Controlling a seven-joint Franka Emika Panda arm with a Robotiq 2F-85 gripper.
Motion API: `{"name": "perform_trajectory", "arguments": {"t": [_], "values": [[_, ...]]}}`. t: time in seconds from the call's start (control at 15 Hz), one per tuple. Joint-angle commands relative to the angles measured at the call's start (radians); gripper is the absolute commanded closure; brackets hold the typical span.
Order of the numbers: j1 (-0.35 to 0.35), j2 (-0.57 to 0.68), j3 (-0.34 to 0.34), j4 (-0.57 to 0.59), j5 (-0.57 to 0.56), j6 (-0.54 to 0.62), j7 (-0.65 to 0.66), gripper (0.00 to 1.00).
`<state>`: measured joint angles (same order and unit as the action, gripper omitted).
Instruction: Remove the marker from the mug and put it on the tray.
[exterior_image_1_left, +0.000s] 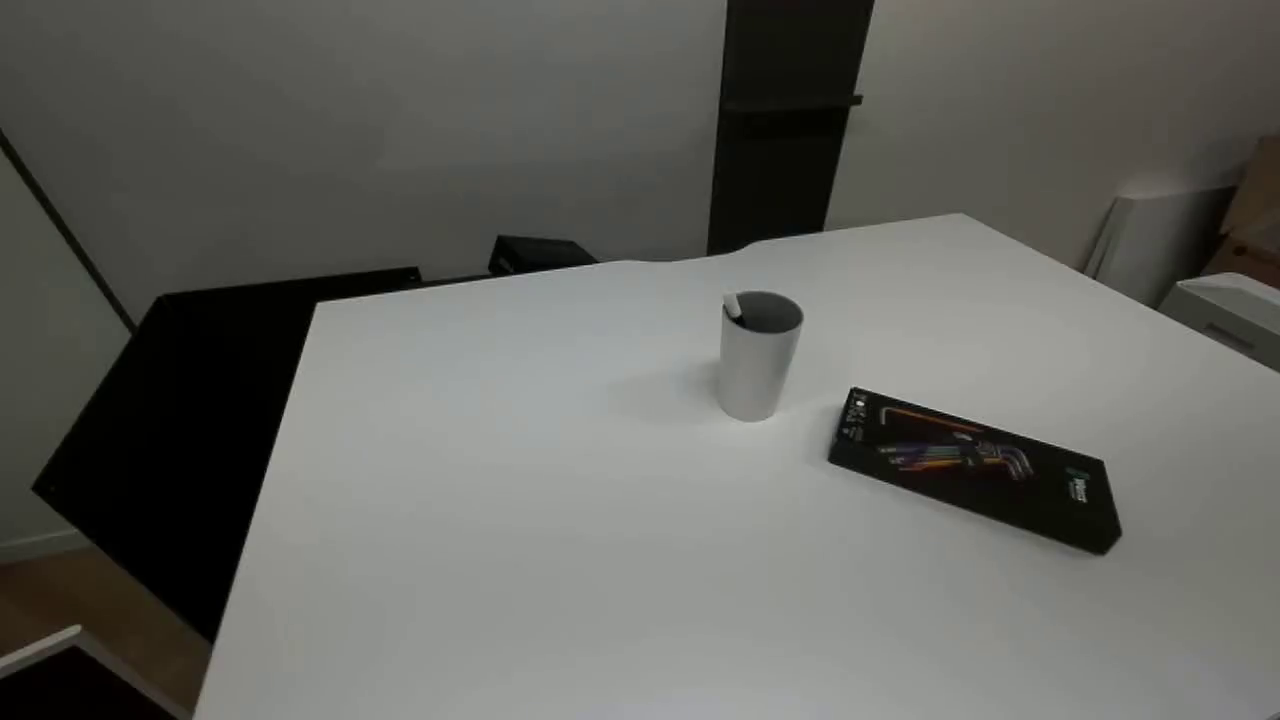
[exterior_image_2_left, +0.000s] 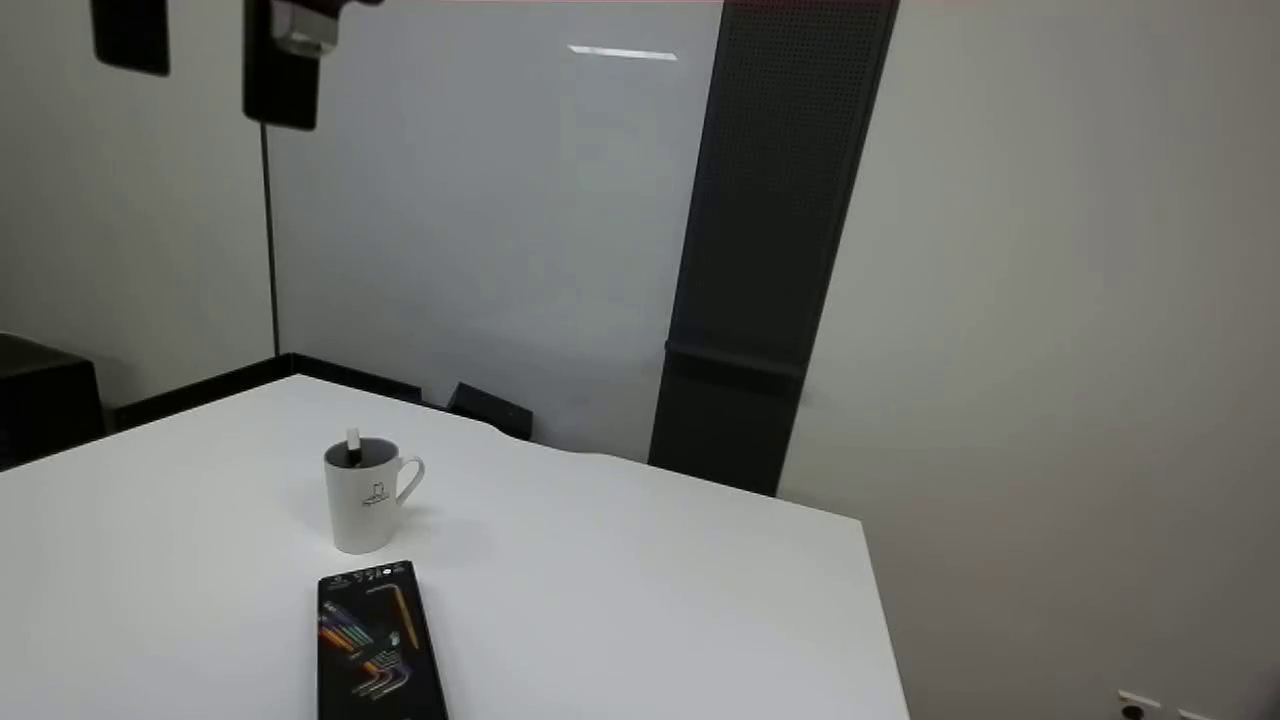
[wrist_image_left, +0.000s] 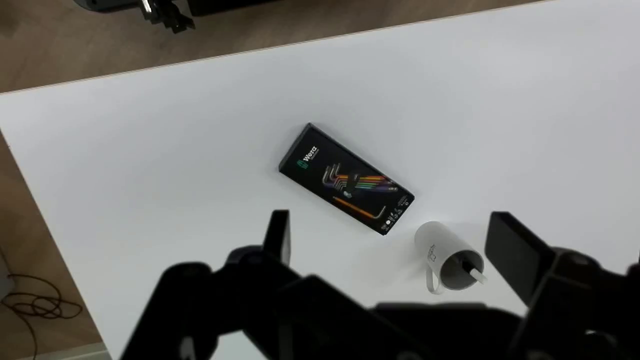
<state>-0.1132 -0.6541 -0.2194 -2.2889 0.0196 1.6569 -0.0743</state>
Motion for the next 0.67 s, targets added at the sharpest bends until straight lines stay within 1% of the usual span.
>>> {"name": "perform_trajectory", "arguments": {"t": [0.0, 0.47, 0.6], "values": [[-0.015, 0.003, 0.01, 0.002, 0.007, -0.002, -0.007, 0.0], [-0.015, 0.003, 0.01, 0.002, 0.007, -0.002, -0.008, 0.0], [-0.005, 0.045, -0.001, 0.027, 0.004, 0.007, -0.038, 0.0]]}}
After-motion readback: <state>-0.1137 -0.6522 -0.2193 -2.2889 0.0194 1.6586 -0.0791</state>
